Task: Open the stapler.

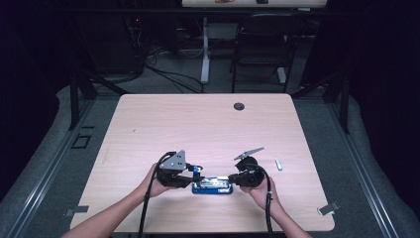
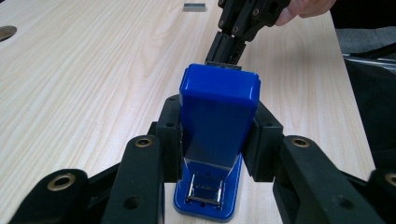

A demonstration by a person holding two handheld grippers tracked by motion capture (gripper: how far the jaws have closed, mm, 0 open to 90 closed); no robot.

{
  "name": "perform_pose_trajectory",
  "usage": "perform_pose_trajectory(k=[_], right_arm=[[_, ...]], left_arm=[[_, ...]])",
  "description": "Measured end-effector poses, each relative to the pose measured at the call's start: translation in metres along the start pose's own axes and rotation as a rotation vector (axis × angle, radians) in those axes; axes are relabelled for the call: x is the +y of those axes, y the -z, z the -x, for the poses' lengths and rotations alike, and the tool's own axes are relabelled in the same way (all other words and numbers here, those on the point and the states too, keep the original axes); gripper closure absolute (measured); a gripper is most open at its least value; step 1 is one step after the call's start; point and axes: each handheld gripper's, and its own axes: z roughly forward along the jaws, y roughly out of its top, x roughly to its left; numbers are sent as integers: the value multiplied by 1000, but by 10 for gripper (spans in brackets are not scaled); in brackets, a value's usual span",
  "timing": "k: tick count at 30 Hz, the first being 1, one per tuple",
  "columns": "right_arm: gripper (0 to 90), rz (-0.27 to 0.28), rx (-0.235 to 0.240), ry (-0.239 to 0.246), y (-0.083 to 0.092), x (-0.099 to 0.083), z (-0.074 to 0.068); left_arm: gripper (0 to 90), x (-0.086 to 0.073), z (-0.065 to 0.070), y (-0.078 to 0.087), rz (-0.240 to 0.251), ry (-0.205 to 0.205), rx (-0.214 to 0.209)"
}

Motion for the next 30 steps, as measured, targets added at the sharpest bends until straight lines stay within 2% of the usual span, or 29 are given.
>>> perform_pose_trajectory(k=[2,5,8,11,16,20,21,22,25,30], right_arm=[[852,1,-11,18,0,0,-3],[832,28,2,28,5,3,-5],[827,23,-26,59,5,5,-10],[816,21,-35,78,5,6,-13],[863,68,-21,106,15,11,-18],[900,129,19,154,31,20,-27],[900,141,36,160,35,22,-29],[900,170,59,187,41,28,-33],[900,211,120,189,47,39,-42],[900,186,146,231,42,49,-56]], left_arm=[[649,1,1,-1,2,-10,2],[649,2,1,-2,2,-18,2],[649,3,1,-2,0,-19,5],[650,4,3,-3,0,-26,9],[649,4,2,-3,-1,-25,5],[649,4,1,-4,0,-22,3],[649,4,1,-4,0,-23,3],[649,5,1,-4,-2,-22,2],[648,5,1,-4,-4,-24,3],[648,6,1,-5,-5,-22,2]])
